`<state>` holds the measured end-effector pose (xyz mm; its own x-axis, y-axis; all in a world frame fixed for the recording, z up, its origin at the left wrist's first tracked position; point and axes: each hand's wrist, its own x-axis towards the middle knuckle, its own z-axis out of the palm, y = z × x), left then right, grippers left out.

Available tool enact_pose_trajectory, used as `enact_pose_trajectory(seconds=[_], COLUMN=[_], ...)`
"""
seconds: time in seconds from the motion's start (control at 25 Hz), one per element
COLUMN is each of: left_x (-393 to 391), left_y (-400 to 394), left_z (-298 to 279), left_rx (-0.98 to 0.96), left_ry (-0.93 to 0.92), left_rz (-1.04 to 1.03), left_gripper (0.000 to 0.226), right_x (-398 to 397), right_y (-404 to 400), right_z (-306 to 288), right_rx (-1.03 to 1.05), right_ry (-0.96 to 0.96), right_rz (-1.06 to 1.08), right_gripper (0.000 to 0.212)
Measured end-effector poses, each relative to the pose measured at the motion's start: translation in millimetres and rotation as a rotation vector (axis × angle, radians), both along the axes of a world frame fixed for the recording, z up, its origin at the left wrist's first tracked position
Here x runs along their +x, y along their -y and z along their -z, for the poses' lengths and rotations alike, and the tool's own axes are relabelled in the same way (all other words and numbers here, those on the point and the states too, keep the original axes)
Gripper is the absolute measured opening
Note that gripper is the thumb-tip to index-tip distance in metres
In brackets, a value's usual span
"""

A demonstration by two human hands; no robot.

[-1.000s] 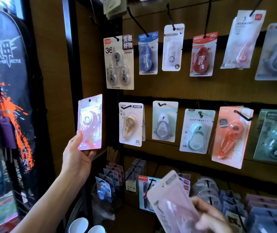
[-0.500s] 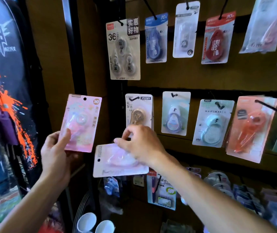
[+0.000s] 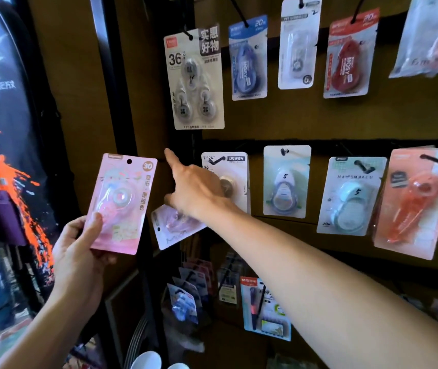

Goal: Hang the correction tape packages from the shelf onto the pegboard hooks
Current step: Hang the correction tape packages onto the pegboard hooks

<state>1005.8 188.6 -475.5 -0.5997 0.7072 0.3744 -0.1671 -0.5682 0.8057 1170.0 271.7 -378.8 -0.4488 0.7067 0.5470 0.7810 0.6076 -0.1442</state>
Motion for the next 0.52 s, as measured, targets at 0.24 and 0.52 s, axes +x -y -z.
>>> enact_pose_trajectory(seconds=[0.24, 0.52], left_x=[0.8, 22.4], left_y=[-3.1, -16.1], left_z=[-2.2, -6.8], left_rx=[-0.049, -0.14], left_ry=[-0.074, 0.002], left_rz=[0.002, 0.112], left_gripper=[0.011, 0.015], right_x=[8.7, 5.0], right_y=[-13.4, -22.1], right_z=[-9.3, 3.4], right_rx=[-0.055, 0.043], right_ry=[0.158, 0.136], right_rz=[0.008, 0.034], right_gripper=[0.095, 0.085])
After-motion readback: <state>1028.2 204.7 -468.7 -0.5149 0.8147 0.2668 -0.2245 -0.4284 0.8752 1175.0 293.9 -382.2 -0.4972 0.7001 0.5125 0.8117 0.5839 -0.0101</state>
